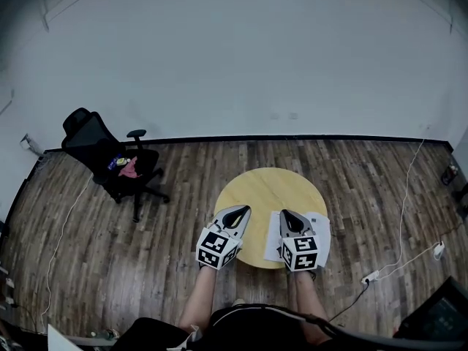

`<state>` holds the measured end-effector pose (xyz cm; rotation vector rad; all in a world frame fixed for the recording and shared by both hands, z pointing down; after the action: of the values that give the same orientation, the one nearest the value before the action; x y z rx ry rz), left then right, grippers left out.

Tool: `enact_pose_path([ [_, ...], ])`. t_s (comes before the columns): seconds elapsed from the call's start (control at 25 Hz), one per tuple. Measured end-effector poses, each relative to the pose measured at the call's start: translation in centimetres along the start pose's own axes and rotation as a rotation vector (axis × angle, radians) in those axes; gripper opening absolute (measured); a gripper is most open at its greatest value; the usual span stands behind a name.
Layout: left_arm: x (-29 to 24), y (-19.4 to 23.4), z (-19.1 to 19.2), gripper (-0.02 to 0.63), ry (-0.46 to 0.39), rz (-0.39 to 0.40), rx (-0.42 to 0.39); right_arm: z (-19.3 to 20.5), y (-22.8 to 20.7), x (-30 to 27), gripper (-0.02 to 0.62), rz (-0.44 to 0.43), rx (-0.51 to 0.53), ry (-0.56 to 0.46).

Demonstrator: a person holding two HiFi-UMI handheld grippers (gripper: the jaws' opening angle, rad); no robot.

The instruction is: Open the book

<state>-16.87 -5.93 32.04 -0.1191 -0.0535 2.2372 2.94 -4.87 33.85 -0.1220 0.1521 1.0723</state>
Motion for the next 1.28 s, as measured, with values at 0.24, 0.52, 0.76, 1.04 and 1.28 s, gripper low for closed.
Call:
enact_pose_path([
  [0.24,0.8,-0.6,0.1,-0.002,-0.005,0.005,0.005,-0.2,0.8,0.8,0.003,0.003,0.027,0.001],
  [0.52,0.7,-0.9,0.9,-0.002,0.015,0.008,0.014,0.4,0.5,1.1,0.003,0.009,0.016,0.011],
  [0.76,0.1,-1.0,0.8,-0.002,0.028,0.012,-0.001,0.4,-0.1,1.1,0.003,0.005,0.006,0.014],
  [1.04,-0.1,-0.8,1.1,-0.002,0.029,0.007,0.000,0.9,-0.2,1.0,0.003,0.002,0.005,0.020],
  [1.28,-0.3,-0.6,1.1,-0.002,0.029,0.012,0.003,0.6,-0.3,0.7,0.003,0.003,0.010,0.020],
])
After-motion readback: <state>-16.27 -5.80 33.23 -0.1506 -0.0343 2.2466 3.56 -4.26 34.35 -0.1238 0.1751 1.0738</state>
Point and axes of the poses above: the fingertips, and each gripper's own axes: x backward along the fingers, y to its left, z out of its underside, the point moved 9 cm from there along x, backward along the fingers, and after that the axes turned 5 degrees about -z, right-handed, at the moved point
